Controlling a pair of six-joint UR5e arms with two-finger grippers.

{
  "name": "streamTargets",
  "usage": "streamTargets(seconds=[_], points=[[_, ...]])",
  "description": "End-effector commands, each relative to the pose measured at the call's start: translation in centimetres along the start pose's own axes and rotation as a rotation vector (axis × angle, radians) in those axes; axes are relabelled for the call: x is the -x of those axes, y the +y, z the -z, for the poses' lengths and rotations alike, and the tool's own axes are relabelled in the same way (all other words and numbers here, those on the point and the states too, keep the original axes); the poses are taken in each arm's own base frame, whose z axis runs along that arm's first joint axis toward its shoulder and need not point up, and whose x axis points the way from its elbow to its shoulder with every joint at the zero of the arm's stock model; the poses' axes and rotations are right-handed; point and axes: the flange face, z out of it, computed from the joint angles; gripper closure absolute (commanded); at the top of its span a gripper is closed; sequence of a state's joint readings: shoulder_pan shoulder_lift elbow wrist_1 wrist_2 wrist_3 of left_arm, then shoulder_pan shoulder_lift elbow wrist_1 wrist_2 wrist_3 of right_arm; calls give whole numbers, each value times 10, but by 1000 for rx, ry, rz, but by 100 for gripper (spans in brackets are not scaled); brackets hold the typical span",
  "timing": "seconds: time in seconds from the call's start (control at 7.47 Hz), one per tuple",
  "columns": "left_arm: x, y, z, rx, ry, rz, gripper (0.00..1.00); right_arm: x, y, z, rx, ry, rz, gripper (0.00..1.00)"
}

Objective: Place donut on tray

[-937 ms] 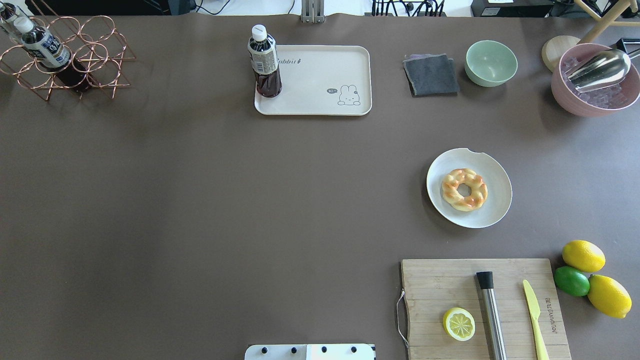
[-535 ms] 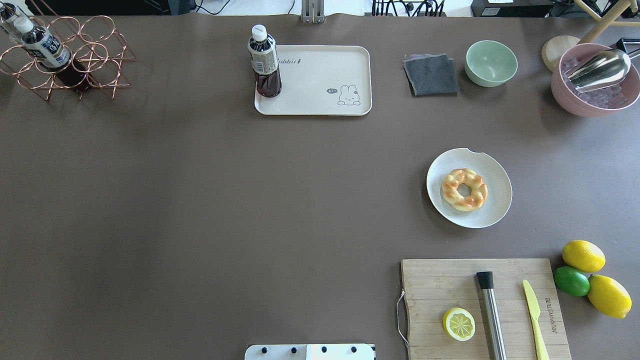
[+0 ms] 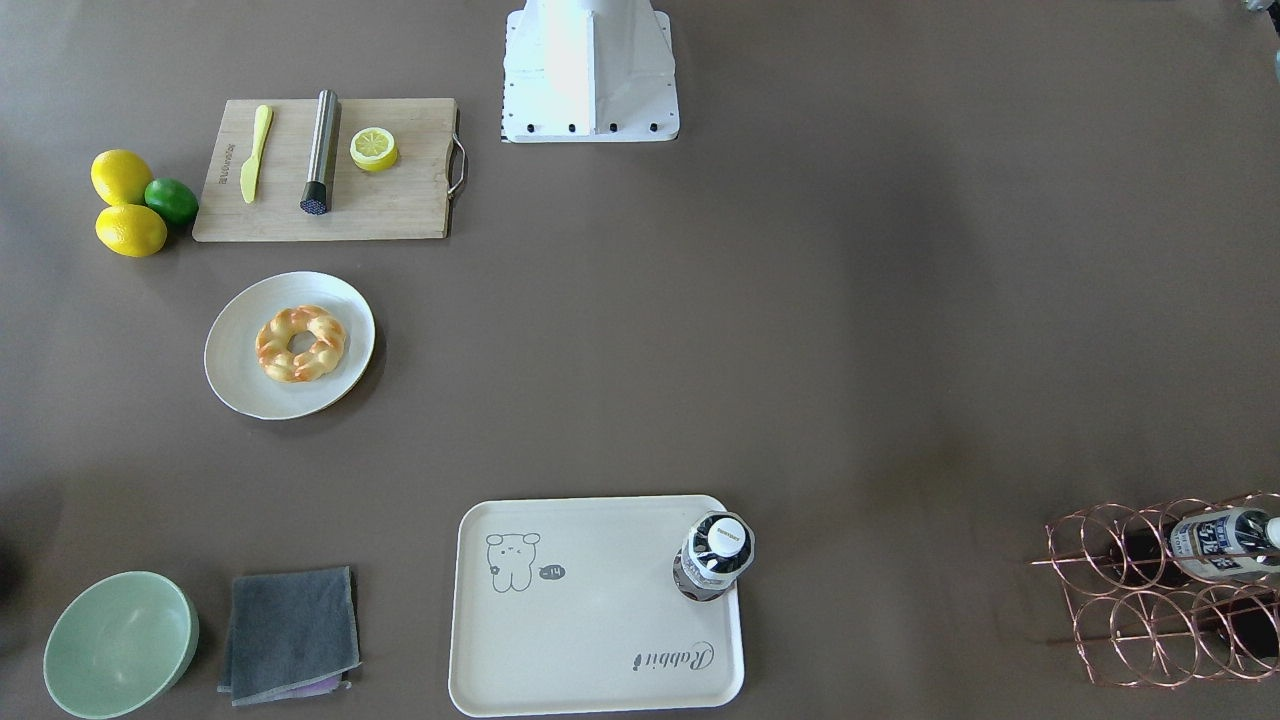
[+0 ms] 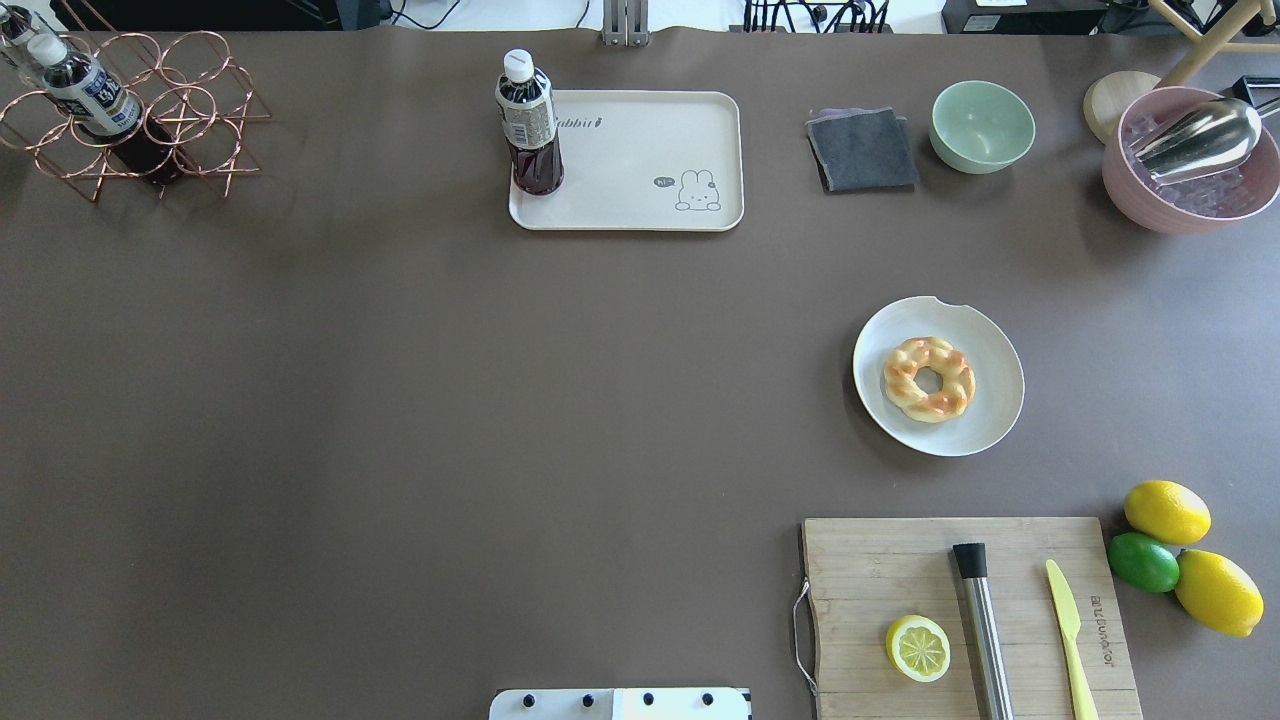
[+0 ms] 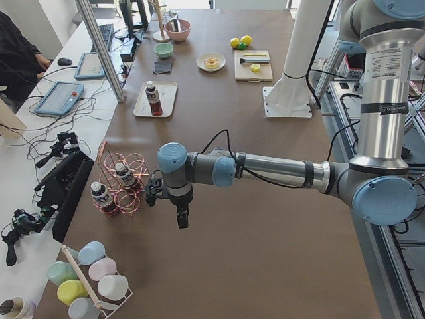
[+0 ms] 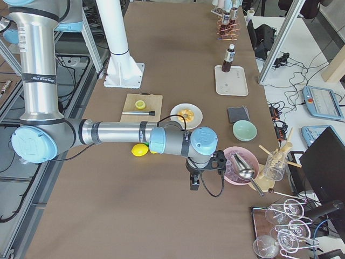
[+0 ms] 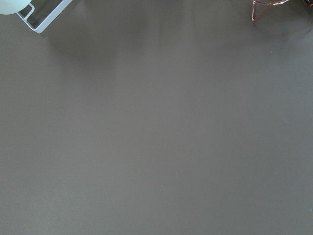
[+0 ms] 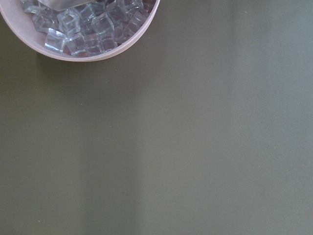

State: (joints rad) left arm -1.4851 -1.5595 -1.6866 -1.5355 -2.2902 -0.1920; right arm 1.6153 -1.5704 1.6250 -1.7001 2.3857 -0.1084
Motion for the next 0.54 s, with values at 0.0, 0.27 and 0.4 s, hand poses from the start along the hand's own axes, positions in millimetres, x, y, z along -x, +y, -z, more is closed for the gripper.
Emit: streamTargets(seconds=[0.0,0.27,0.4], points=[[0,-2,0,0,0,0,2,11,-9,10,-22,1,-17,0],[0,-1,-1,2,0,1,2,55,-25,1,-71,0,-8,0],[-1,-1,-2,3,0,0,2,85,-32,-8,-99,-15,-53,0]])
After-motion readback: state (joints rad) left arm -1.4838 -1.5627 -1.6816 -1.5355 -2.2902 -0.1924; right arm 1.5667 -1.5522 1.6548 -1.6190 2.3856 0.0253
